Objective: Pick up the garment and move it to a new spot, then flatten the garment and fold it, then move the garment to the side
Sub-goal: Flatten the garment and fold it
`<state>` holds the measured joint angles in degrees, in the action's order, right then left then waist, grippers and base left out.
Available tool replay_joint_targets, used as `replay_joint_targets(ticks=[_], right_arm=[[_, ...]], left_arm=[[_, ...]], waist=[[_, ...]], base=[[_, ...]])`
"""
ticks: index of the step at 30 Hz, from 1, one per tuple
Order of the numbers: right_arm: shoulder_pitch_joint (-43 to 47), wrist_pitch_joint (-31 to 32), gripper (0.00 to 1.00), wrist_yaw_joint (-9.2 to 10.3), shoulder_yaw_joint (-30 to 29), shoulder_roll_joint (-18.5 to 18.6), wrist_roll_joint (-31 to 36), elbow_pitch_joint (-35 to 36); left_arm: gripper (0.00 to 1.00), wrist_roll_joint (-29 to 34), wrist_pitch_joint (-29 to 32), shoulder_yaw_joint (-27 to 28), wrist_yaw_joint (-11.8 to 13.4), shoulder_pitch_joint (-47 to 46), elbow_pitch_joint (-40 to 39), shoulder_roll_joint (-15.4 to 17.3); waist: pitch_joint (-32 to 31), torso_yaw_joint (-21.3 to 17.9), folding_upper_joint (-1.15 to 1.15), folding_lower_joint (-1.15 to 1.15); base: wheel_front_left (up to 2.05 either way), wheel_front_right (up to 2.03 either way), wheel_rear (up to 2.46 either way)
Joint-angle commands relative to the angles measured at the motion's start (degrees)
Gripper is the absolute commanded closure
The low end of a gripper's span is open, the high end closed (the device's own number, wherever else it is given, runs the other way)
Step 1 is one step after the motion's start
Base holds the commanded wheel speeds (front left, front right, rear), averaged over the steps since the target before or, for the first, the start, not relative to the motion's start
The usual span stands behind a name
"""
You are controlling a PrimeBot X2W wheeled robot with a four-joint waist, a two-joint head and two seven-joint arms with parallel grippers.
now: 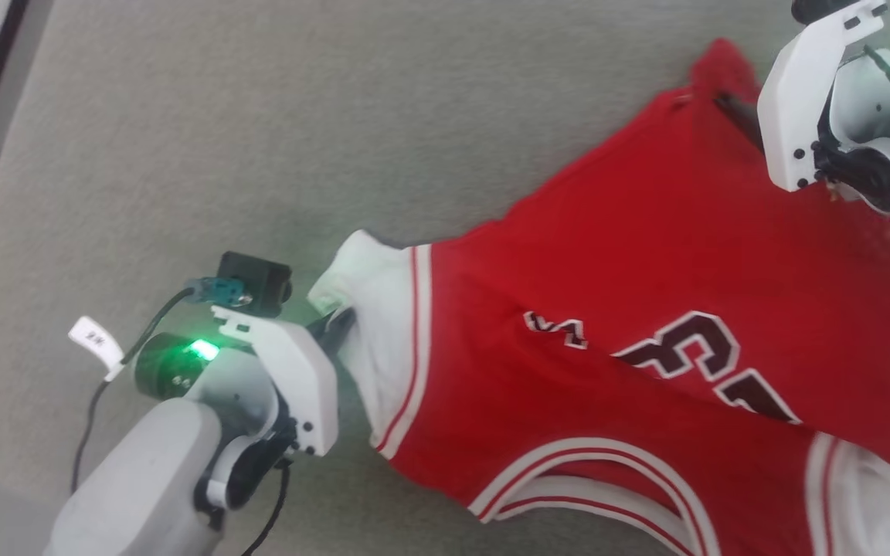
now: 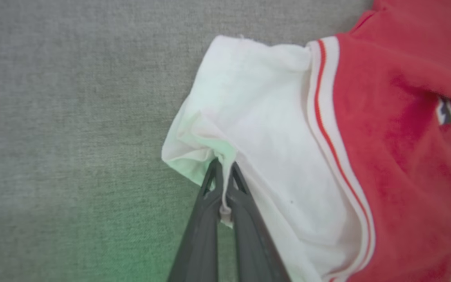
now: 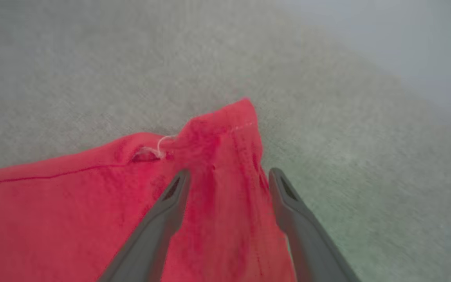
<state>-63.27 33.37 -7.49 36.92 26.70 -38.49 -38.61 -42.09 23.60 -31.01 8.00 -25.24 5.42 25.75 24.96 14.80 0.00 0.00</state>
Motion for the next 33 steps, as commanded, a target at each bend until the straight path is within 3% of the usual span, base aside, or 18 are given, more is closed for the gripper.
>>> replay_joint_targets(ticks=[1,8,9,10,21,33], right_arm=[[-0.51,0.52,0.00,-0.01,0.40,-0.26,-0.64,-0.94],[-0.42,9.84,0.00,-0.02,8.16,-0.23,-4.55,-10.85],[-0.09,10.82,0.55,-0.02,9.07,-0.23,-4.98,-11.51],[0.04,11.27,1.00,-0.01,9.51,-0.21,-5.76,-11.98],[-5.39,6.40,1.00,0.04,12.04,1.34,-9.72,-9.93],[-9.12,-1.40,1.00,0.00,14.45,3.24,-12.79,-2.98]], left_arm=[[1.00,0.41,-0.08,-0.20,-0.18,-0.51,0.80,-0.19],[1.00,0.07,-1.54,-0.96,-1.43,-1.62,4.58,-1.80],[1.00,0.00,-1.59,-1.01,-1.53,-1.82,4.98,-1.94],[1.00,-0.11,-1.75,-0.98,-1.66,-2.01,5.38,-2.02],[1.00,-0.84,0.66,1.60,-0.67,-5.70,5.55,1.08],[1.00,1.28,11.82,4.85,-0.24,-18.94,2.57,10.98]], waist=[[1.67,1.98,0.00,0.00],[2.40,3.85,0.00,0.00],[2.40,3.94,0.00,0.00],[2.41,3.96,0.00,0.00],[-1.34,-0.61,0.00,0.00],[-10.19,-8.30,0.00,0.00]], base=[[0.00,0.00,0.00],[0.00,0.00,0.00],[0.00,0.00,0.00],[0.00,0.00,0.00],[0.00,0.00,0.00],[0.00,0.00,0.00]])
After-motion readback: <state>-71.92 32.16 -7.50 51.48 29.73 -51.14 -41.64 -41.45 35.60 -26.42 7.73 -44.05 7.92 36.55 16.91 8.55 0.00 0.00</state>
